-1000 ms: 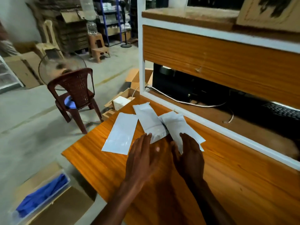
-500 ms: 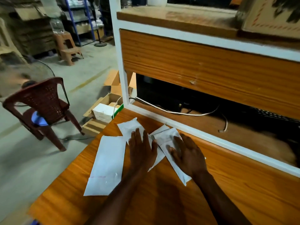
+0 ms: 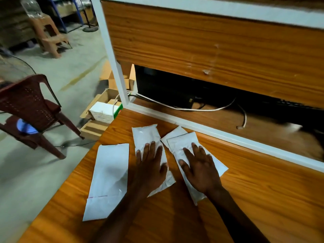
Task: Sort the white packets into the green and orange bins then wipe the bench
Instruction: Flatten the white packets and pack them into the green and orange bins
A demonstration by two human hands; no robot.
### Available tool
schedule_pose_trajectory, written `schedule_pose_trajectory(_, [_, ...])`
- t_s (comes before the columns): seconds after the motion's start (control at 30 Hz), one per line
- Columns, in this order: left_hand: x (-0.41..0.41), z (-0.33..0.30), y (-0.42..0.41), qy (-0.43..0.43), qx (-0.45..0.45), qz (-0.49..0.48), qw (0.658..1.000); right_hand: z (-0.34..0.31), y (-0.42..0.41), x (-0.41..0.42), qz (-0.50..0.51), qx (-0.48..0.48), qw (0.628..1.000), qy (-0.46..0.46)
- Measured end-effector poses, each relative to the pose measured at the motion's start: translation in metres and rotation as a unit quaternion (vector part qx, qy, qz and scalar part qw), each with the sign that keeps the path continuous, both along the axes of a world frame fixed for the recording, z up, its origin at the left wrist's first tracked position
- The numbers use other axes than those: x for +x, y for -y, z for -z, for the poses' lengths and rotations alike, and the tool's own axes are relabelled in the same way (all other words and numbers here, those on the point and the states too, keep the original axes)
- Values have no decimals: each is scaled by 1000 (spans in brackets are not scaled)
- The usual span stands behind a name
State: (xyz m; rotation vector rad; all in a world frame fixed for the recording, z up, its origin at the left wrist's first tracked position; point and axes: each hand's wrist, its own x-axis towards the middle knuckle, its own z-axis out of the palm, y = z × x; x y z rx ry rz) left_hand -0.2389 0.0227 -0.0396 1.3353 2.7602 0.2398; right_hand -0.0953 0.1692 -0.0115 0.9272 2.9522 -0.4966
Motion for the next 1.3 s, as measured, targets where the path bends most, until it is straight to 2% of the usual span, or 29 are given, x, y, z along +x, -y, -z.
schedule_pose_trajectory(0.07, [-1, -2, 9, -28, 37, 13, 999, -4, 7, 6, 10, 1, 1000, 17])
schedule_pose_trajectory(0.13, [0, -1, 8, -30, 74, -18, 997, -6, 14, 10, 12, 31, 999, 22])
schedule_pose_trajectory(0.23, [5, 2, 1, -21, 69, -73, 995, 3, 24, 9, 21, 41, 999, 25])
schedule_pose_trajectory(0.33, [10, 8, 1, -31, 59, -76, 995, 12, 33, 8, 37, 48, 998, 22])
schedule_pose_trajectory(0.87, [46, -21, 33, -5, 162, 2, 987, -25, 65, 45, 106, 57, 987, -106])
schedule_pose_trajectory(1.07, [80, -33, 39, 46, 206, 48, 976, -28, 86, 79, 150, 61, 979, -121])
schedule_pose_trajectory(1.3, [137, -41, 41, 48, 205, 118, 970, -26, 103, 149, 233, 73, 959, -144])
